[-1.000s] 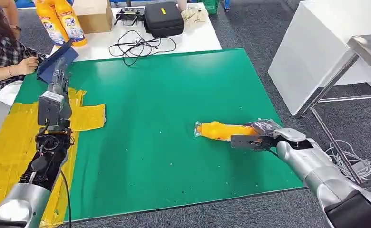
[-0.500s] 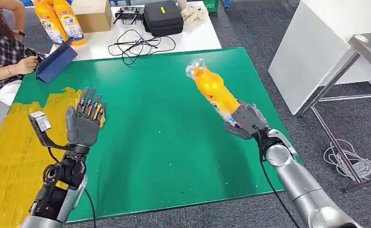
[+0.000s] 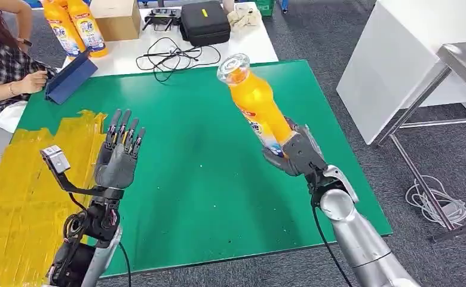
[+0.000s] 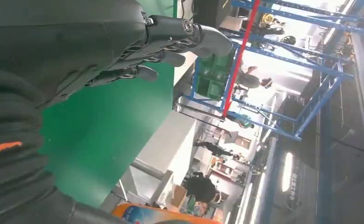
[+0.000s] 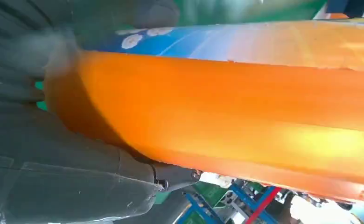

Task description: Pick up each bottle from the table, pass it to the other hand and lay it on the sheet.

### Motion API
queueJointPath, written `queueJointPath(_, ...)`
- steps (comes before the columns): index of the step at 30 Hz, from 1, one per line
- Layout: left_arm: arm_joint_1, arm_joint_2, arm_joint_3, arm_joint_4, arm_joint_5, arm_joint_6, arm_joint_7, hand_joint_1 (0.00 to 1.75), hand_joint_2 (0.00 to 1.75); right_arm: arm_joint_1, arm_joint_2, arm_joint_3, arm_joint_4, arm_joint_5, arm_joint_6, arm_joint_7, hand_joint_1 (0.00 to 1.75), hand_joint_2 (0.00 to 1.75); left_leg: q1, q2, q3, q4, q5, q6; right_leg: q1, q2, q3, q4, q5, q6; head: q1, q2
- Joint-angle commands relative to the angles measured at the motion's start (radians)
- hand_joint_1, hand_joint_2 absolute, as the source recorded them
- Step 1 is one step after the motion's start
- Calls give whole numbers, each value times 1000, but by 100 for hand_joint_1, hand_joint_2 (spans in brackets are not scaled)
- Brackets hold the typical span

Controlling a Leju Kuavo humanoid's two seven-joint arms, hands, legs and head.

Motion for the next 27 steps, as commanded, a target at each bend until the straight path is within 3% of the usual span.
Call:
queueJointPath(1,6,-26,-31,-17,-18,13,7,0,175,-27,66,11,6,11,-6,-3,175,175,0,-1,2,0,-1,-1,0,-1,2,0,-1,0,0,0)
queueJointPath(10,11,-61,-143,-83,-76,80,3,0,175,-202,309,113,340,58,-12,66,175,175,0,3,2,0,-1,-1,1,3,0,0,0,-1,0,0)
queueJointPath(11,9,-59,-155,-87,-77,82,2,0,175,-233,332,112,400,57,-7,64,175,175,0,5,7,2,-5,-3,1,5,5,2,-3,-1,0,0)
queueJointPath(21,-35,-75,-214,-71,-89,124,0,0,175,-356,449,186,599,103,24,78,175,175,1,2,2,1,-1,-3,1,2,0,2,-1,-1,0,0)
queueJointPath(27,-50,-84,-225,-63,-78,138,0,0,175,-380,478,220,623,123,29,81,175,175,1,0,1,0,0,-3,1,0,0,1,-1,-1,0,0)
